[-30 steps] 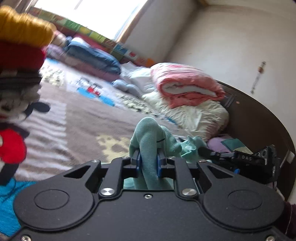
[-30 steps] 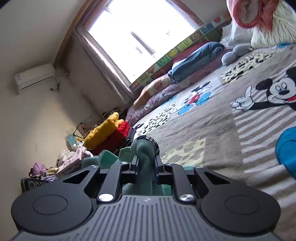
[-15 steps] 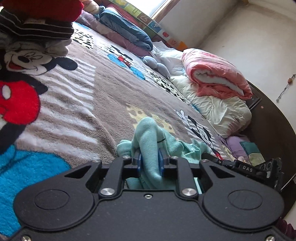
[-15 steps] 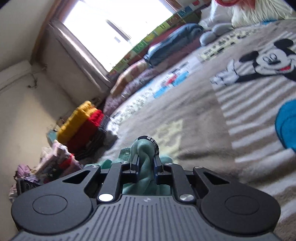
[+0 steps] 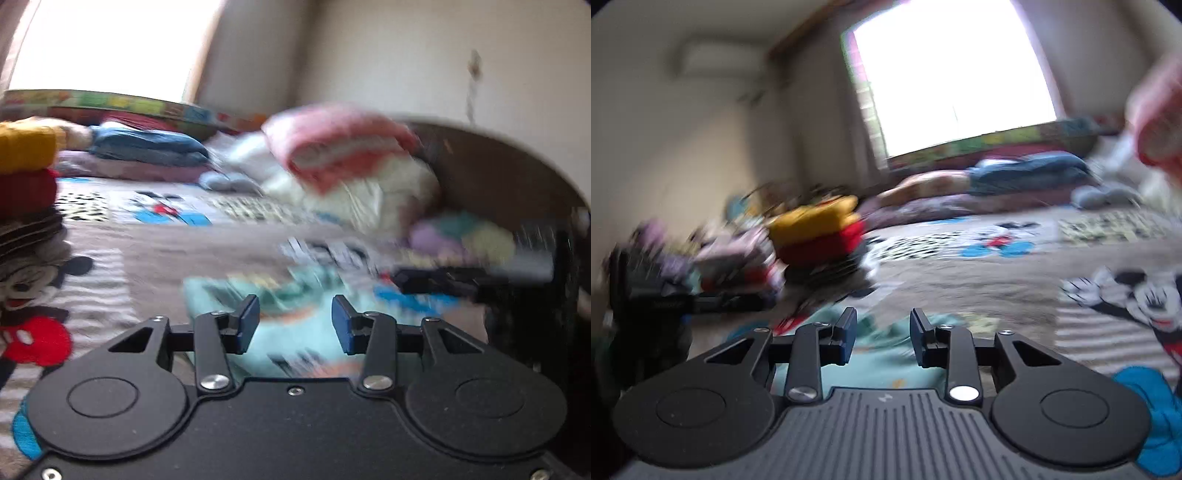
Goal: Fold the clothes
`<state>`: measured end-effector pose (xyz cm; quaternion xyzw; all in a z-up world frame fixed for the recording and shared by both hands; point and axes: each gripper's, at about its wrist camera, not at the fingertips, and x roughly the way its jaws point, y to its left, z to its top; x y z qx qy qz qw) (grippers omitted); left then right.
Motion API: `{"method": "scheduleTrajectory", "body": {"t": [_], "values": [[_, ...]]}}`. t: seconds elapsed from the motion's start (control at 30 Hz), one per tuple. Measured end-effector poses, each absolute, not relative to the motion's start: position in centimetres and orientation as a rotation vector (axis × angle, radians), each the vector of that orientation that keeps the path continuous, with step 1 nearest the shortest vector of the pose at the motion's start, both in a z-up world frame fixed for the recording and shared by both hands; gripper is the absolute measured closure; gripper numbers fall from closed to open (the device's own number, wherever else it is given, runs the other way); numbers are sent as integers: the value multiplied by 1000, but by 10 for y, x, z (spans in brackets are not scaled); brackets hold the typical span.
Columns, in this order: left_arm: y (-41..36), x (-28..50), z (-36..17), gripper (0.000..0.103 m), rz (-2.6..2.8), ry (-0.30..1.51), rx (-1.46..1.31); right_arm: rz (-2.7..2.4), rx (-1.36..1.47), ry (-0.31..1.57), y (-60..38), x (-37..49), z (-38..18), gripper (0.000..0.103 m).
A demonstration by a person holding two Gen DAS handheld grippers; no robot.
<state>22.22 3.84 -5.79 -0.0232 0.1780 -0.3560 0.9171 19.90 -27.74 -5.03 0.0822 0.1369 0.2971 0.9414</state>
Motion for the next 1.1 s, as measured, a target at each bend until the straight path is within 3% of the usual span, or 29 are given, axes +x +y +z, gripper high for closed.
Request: {"method": "scheduleTrajectory", "body": {"t": [0.1, 0.23, 0.5, 0.67, 0.77, 0.87, 0.93, 1.1], "values": [[21, 226, -75, 62, -722, 406, 67, 615, 78, 312, -261, 199, -61, 70], [14, 235, -91, 56, -700, 462, 135, 579, -41, 380, -242, 211, -79, 61], [12, 240, -99, 55, -703, 480, 149, 592, -45, 495, -235, 235, -95, 61], [17, 241, -82, 55, -693, 387, 95, 594, -40, 355, -245, 213, -76, 61], [14, 257, -88, 52, -668, 403, 76, 602, -84, 268, -236, 224, -62, 52], [11, 272, -94, 51, -642, 419, 56, 601, -70, 283, -229, 248, -64, 50], [9, 280, -98, 44, -641, 446, 48, 600, -27, 350, -234, 266, -76, 49], [2, 286, -105, 43, -632, 513, 71, 643, 158, 514, -253, 302, -96, 49]]}}
